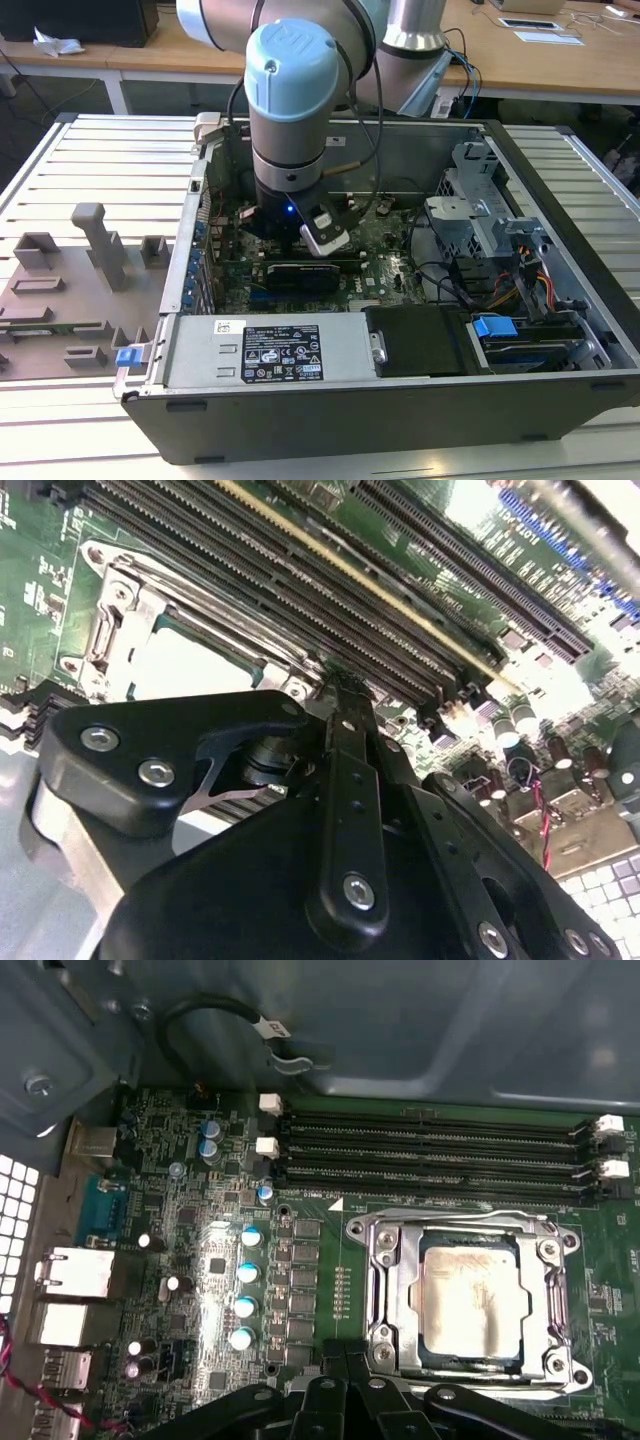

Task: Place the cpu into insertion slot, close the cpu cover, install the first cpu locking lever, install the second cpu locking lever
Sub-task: 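Install the second cpu locking lever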

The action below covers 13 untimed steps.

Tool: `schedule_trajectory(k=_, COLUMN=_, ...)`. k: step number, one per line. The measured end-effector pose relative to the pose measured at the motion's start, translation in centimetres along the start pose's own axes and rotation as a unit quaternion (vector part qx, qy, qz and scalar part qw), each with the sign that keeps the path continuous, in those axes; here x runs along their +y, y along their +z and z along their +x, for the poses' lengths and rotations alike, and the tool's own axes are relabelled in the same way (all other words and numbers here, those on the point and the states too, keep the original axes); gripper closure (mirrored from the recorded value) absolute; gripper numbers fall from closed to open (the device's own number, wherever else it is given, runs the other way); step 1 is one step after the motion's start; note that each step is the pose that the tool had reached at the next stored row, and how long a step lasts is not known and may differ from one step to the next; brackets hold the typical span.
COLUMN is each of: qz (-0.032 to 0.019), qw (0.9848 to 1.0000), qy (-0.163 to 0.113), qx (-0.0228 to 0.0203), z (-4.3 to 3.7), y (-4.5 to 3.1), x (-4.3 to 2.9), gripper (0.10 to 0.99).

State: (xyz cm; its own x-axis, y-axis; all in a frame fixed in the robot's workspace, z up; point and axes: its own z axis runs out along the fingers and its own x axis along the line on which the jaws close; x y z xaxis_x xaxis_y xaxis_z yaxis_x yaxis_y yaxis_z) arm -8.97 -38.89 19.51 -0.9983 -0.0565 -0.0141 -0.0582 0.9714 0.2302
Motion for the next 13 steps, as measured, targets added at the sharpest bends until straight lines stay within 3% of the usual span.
schedule_trajectory(k=5, qz=-0.0001, qw=1.0000, qy=0.000, qx=-0.0001, z=0.00, y=-0.23, x=-0.06, gripper=0.980)
schedule_trajectory(k=8, qz=0.0000, qw=1.0000, qy=0.000, qx=0.0000, z=-0.04, y=-0.98, x=0.12, gripper=0.980)
schedule_trajectory(k=13, qz=-0.0006, qw=1.0000, qy=0.001, qx=0.0026, z=-0.51, y=-0.92, x=0.16, gripper=0.980)
